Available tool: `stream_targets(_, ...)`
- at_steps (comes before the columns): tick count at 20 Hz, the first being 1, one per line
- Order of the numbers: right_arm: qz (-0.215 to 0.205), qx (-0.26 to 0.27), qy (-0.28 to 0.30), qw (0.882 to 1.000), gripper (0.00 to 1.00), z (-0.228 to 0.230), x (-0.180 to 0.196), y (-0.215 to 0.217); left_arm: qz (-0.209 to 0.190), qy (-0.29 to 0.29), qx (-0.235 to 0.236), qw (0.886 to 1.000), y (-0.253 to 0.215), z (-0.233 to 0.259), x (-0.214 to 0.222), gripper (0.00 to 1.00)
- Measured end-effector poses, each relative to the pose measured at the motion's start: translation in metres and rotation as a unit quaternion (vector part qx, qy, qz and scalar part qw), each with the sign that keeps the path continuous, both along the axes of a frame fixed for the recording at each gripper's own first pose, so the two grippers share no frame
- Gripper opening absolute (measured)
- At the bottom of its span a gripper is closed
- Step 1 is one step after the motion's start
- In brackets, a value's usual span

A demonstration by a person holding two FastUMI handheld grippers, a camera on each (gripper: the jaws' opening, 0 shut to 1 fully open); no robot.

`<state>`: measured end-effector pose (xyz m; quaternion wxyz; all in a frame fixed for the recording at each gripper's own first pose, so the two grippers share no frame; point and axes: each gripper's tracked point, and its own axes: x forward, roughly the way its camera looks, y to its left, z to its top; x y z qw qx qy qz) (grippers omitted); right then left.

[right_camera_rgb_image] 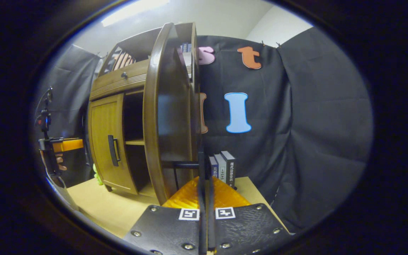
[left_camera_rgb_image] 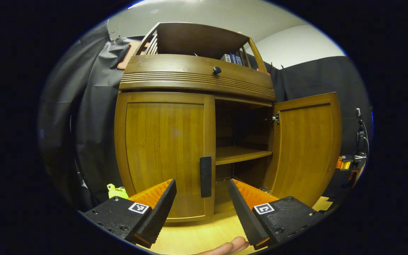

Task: Open the right door of the double-door shoe cabinet with the right hand, and open the left door with the left hand.

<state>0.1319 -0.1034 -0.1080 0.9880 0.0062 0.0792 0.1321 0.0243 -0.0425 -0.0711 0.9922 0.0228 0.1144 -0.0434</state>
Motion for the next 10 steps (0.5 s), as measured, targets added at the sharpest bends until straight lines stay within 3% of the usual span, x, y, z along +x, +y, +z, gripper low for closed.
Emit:
stream_targets(7, 0.003, -0.007, 0.006, 1.000, 0.03, -0.003, 0.007, -0.005, 0.004, 0.007, -0.011, 1.000, -0.005, -0.011, 0.014, 0.89)
stream_targets(8, -0.007, -0.012, 0.007, 1.000, 0.07, -0.003, 0.008, -0.010, 0.004, 0.006, -0.013, 1.000, -0.007, -0.013, 0.017, 0.92)
stream_targets(10, -0.026, -0.014, 0.003, 1.000, 0.42, -0.002, 0.009, -0.017, 0.003, 0.010, -0.002, 1.000, -0.012, -0.023, 0.027, 0.92)
